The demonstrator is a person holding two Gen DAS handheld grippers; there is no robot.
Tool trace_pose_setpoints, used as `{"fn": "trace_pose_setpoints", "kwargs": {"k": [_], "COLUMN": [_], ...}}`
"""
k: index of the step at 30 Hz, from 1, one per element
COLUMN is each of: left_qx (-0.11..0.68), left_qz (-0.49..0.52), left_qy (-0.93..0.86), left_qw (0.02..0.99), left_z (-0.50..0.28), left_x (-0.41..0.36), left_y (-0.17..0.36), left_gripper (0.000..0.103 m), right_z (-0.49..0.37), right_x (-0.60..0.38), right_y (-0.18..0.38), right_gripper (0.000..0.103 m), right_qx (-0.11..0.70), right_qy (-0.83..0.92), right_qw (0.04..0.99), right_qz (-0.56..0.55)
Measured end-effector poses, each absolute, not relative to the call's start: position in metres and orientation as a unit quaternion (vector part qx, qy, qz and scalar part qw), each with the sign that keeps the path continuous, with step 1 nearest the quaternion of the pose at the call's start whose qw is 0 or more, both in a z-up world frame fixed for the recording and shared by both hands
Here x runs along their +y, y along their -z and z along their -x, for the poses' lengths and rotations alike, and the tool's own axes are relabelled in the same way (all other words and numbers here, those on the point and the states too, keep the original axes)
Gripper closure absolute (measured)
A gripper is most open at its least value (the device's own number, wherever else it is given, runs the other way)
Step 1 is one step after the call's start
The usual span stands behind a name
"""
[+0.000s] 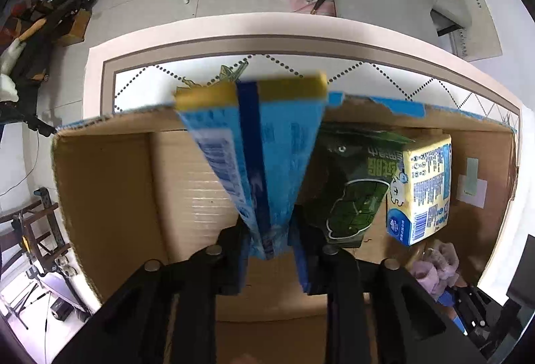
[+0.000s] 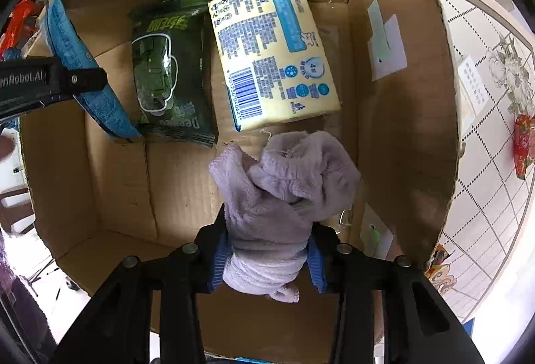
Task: Organize soft objects
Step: 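Lower both held items into the box and open both grippers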
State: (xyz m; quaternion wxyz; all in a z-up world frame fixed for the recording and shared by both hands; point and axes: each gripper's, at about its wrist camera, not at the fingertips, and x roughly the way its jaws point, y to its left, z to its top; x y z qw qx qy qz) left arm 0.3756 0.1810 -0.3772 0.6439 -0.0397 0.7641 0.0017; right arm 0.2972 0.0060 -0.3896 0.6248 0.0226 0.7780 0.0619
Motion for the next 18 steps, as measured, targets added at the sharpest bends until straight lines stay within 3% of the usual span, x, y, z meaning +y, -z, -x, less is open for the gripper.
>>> {"fn": "trace_pose_setpoints", "kwargs": {"k": [4, 7, 9, 12, 14, 18], "left_qx": [0.757, 0.75, 0.745, 0.732, 0.725, 0.717], "left_qz": [0.039, 0.041, 0.045, 0.037, 0.036, 0.047], "left_qy": [-0.008, -0.009, -0.01, -0.016, -0.019, -0.016], "left_qw": [0.652, 0.66, 0.665, 0.68, 0.688, 0.696], "left_z": [-0.374, -0.368, -0.364, -0.35, -0.337, -0.316], "left_x": [0.185, 0.189, 0.192, 0.196, 0.197, 0.194], "left_y": [0.366, 0.355, 0.348, 0.334, 0.325, 0.313], "left_gripper": [0.07, 0.059, 0.037, 0.012, 0.011, 0.011], "right_z": [-0.299, -0.3, -0.299, -0.296, -0.295, -0.288], "right_x": [0.009, 0.01, 0.011, 0.011, 0.01, 0.011], "right_y": [0.372, 0.361, 0.352, 0.342, 0.336, 0.318], "right_gripper": [0.021, 0.021, 0.021, 0.017, 0.007, 0.007], "right_qx": [0.765, 0.758, 0.753, 0.745, 0.74, 0.727], "right_qy": [-0.063, -0.061, -0.059, -0.056, -0.055, -0.056], "right_qw": [0.64, 0.649, 0.655, 0.664, 0.671, 0.684], "right_qz": [-0.014, -0.005, -0.002, 0.002, 0.0, -0.003]}}
